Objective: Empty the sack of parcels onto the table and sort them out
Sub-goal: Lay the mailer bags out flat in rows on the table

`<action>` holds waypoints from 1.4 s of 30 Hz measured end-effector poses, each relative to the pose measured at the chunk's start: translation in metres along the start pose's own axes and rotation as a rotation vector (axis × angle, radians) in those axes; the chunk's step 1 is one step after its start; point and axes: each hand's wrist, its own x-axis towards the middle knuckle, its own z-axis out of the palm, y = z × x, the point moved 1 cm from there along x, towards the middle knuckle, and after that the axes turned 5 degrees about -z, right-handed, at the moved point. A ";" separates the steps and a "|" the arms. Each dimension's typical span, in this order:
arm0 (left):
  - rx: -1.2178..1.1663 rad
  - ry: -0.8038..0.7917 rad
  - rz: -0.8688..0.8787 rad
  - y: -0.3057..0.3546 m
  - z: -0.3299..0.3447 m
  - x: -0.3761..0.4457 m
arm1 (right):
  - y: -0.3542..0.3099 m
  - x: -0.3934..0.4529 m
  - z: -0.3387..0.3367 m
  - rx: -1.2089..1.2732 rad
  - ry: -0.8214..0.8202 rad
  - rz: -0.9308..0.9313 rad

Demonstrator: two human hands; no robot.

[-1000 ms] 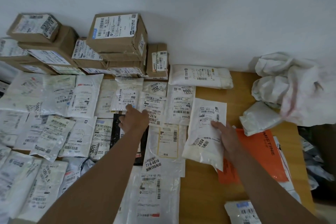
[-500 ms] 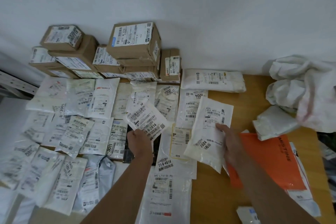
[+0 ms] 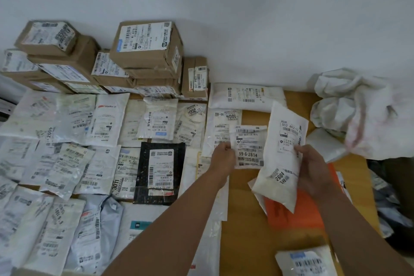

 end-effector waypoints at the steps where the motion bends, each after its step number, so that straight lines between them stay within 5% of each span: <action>1: 0.057 -0.010 0.031 0.005 0.007 0.001 | -0.002 0.000 -0.002 -0.011 -0.007 0.007; 11: 0.313 0.121 0.206 0.026 0.039 0.029 | -0.014 0.044 0.006 -0.290 0.222 -0.129; 18: 0.456 0.239 0.360 0.006 0.031 0.034 | 0.000 0.061 0.014 -0.249 0.251 -0.152; 24: 0.434 0.111 0.369 0.002 0.042 0.032 | 0.000 0.037 -0.007 -0.137 0.413 -0.188; 28: 0.972 0.200 0.675 0.003 0.044 0.035 | -0.010 0.020 -0.016 -0.299 0.454 -0.181; 31: 1.322 0.078 0.808 0.013 0.049 0.045 | -0.020 0.012 -0.020 -0.502 0.481 -0.207; 35: 1.586 -0.039 0.723 0.015 0.065 0.061 | -0.031 0.014 -0.027 -0.708 0.473 -0.232; 42: 1.622 0.074 0.643 0.006 0.078 0.057 | -0.031 0.017 -0.036 -0.969 0.436 -0.196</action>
